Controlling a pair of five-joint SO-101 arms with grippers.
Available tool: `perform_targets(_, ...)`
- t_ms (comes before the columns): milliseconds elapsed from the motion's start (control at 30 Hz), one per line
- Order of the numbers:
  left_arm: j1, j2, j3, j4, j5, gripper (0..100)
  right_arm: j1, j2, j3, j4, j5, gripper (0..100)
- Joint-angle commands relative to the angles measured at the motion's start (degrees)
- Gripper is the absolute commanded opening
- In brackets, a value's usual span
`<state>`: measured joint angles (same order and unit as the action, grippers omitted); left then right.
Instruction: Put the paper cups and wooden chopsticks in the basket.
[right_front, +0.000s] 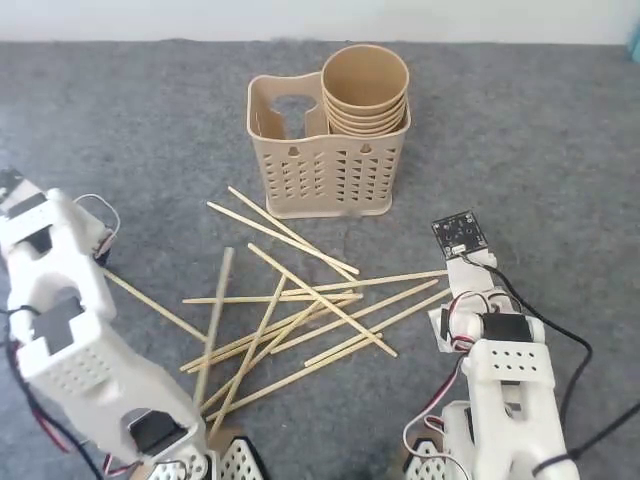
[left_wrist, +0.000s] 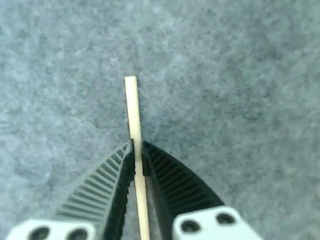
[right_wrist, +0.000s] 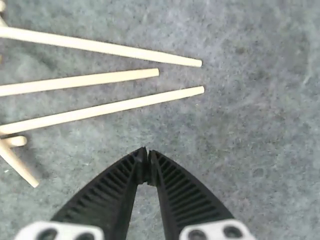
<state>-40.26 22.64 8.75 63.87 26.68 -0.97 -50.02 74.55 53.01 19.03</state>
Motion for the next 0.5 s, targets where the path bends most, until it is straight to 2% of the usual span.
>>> perform_targets(0, 0.18, -5.19, -4.53, 3.96, 0.18, 1, -0.13, -1.71, -0.35, -0.84, 0.88, 0.9)
perform_targets(300, 2.81, -31.12, -5.41, 4.4, 0.09, 1, -0.13, -1.71, -0.26, -0.84, 0.88, 0.9)
perform_targets(467, 6.07, -47.3, -5.14, 0.0, -0.35, 1, -0.13, -1.71, -0.26, -0.84, 0.88, 0.9)
